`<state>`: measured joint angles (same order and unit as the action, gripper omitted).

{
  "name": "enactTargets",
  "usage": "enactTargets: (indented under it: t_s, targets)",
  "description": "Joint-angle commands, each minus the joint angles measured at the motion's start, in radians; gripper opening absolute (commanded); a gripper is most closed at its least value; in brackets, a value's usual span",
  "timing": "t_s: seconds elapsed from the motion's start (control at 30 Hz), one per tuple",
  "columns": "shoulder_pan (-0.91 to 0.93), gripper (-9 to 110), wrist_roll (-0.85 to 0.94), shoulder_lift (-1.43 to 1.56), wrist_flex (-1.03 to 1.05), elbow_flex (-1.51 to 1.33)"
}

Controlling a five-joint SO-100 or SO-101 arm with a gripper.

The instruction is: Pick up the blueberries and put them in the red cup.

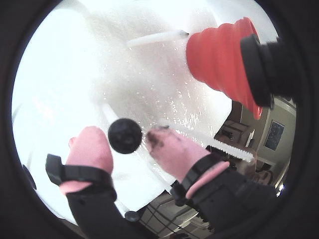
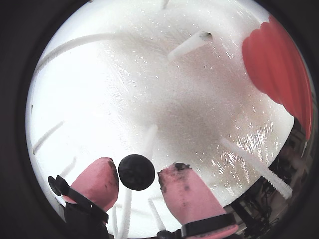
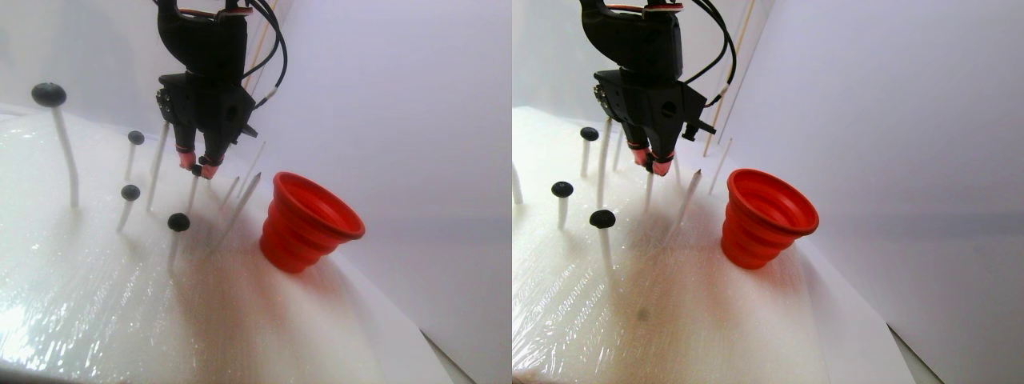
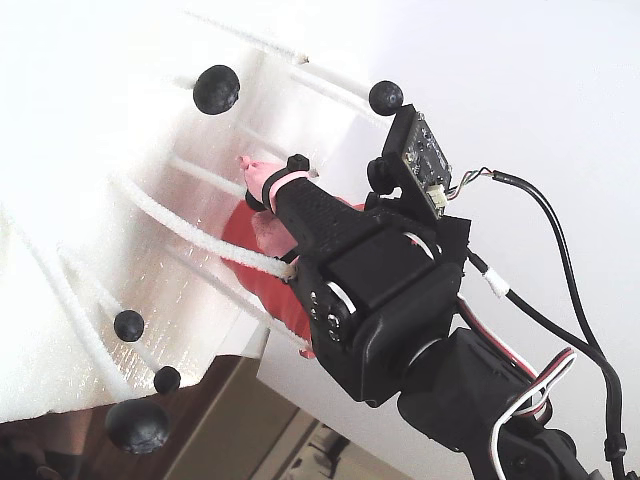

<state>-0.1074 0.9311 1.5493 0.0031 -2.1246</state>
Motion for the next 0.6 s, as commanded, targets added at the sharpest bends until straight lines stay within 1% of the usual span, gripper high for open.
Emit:
enactTargets:
  t_s: [0.0,0.37,0.57]
  targets:
    - [0.009,16,-0.003,0.003,-0.021,0.015]
    - [0.020,16,0.008,-0.012,-0.037,0.009]
    - [0.021,13,0.011,-0.020,-0.049,0.000]
